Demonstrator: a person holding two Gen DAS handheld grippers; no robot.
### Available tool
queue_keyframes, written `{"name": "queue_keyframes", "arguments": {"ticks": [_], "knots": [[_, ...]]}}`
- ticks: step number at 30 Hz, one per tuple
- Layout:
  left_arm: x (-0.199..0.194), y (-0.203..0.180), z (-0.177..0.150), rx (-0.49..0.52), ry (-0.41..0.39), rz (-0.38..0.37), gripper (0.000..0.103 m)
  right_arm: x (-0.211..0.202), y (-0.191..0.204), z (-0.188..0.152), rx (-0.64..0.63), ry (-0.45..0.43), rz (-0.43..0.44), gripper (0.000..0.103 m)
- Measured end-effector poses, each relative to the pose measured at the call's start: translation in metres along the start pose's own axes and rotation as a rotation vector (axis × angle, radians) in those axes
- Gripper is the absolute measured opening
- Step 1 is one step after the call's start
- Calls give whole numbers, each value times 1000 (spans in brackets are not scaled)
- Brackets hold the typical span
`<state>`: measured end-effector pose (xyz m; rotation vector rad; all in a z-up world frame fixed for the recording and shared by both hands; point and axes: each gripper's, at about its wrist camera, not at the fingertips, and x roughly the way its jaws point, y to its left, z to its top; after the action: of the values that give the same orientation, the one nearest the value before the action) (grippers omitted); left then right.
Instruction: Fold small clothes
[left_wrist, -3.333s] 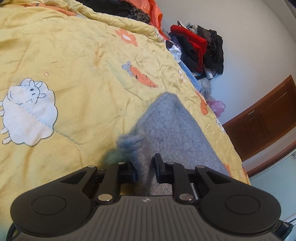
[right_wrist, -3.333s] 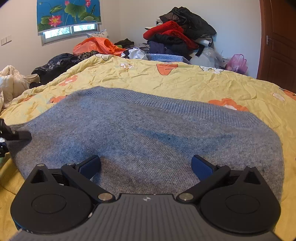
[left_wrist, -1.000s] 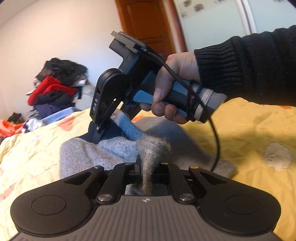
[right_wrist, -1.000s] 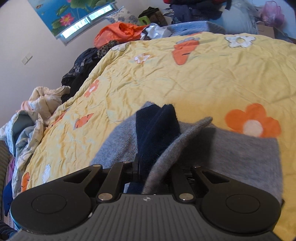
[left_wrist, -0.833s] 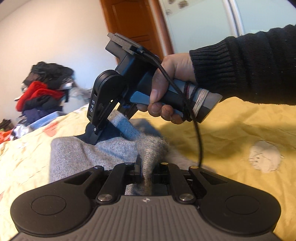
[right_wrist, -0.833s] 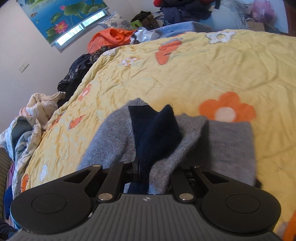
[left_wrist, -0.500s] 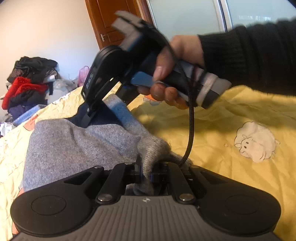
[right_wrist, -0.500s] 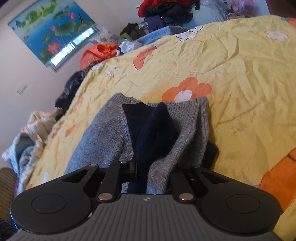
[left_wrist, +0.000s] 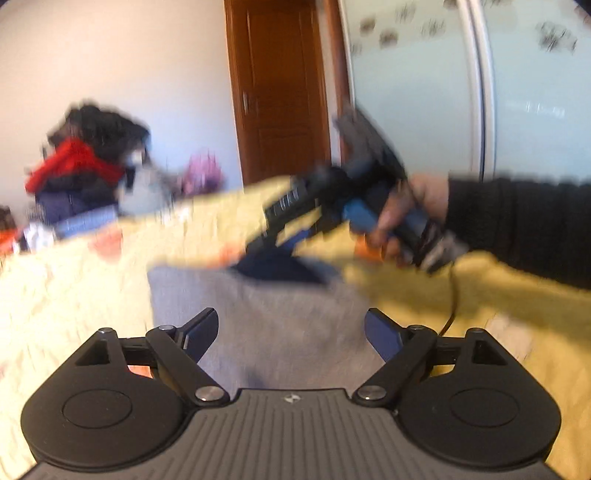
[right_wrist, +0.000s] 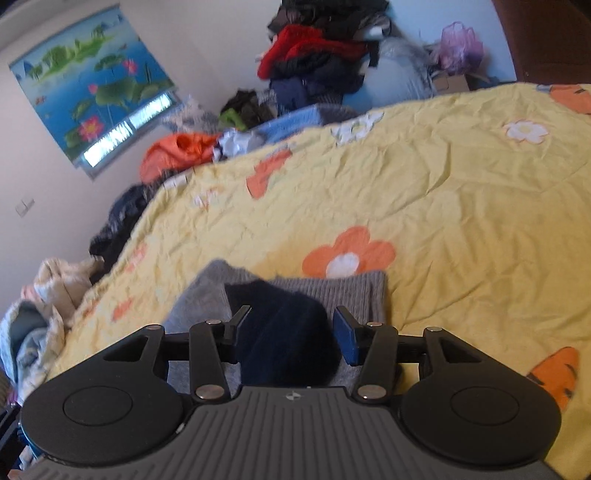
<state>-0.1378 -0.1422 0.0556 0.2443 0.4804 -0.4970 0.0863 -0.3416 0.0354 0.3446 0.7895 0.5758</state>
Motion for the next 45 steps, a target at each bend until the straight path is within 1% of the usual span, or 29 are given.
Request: {"name": "queue_keyframes", "arguments": {"ticks": [1,2,3,6,8,9,11,13,14,15,16,17,18,20,21,24,26,27,28,29,30,31,32,33,36,38,40,41,45], "knots": [[10,3,-4,-17,43,-7,87,8,1,-1,-4,15,-6,43],[28,11,-5,-33,92,-25,87,15,1,-4,-10,38,-3,22],[37,13,-9,-47,115,-25,87,17,3,-6,-19,60,-16,8],[50,7,-16,-71,152,-56,90,9,2,-9,-57,29,-100,7],[58,11,-18,-97,147,-73,94,6,-15,-10,-20,30,-147,6],[61,14,-16,-110,146,-76,95,8,-26,-13,22,44,-124,6],[57,23,-9,-154,149,-110,94,3,-29,-18,64,15,-90,8],[46,42,6,-228,106,-184,95,-10,-26,-19,96,-32,-81,27],[28,57,13,-267,55,-211,95,-19,-26,-19,127,-49,-80,56],[21,73,20,-303,4,-219,95,-29,-27,-20,153,-76,-80,89],[18,89,26,-342,-32,-213,95,-38,-29,-22,166,-113,-81,102],[27,109,31,-393,-44,-201,95,-44,-29,-24,161,-135,-79,100],[37,127,33,-448,-32,-182,95,-43,-30,-24,157,-114,-72,97],[73,163,31,-582,44,-109,94,-31,-33,-25,181,-51,-77,91],[93,177,28,-644,98,-103,94,-24,-34,-26,185,-34,-69,89],[144,202,17,-772,231,-168,94,-4,-31,-27,196,7,-61,90],[158,208,12,-815,222,-233,93,3,-28,-25,198,-3,-43,90],[166,210,10,-849,237,-293,91,3,-28,-25,211,-7,-30,88],[173,212,9,-884,234,-321,90,6,-28,-25,222,-8,-14,84],[178,212,7,-907,225,-332,87,8,-28,-26,220,0,-6,63],[185,215,6,-919,223,-333,66,10,-27,-28,207,9,-21,39],[191,218,4,-928,244,-328,46,12,-29,-30,202,16,-26,36],[195,220,2,-948,253,-325,44,11,-33,-32,220,10,-17,32],[195,221,2,-950,253,-325,40,9,-37,-34,251,7,-10,28],[185,213,12,-844,238,-280,35,1,-44,-42,328,-29,11,27],[176,210,24,-810,229,-280,33,-1,-36,-46,355,-60,26,26],[162,221,36,-783,210,-308,28,-1,-25,-44,363,-88,45,26],[152,227,43,-760,190,-300,26,0,-20,-40,372,-100,69,26],[140,263,63,-694,157,-221,22,18,-3,-23,400,-128,167,26]]}}
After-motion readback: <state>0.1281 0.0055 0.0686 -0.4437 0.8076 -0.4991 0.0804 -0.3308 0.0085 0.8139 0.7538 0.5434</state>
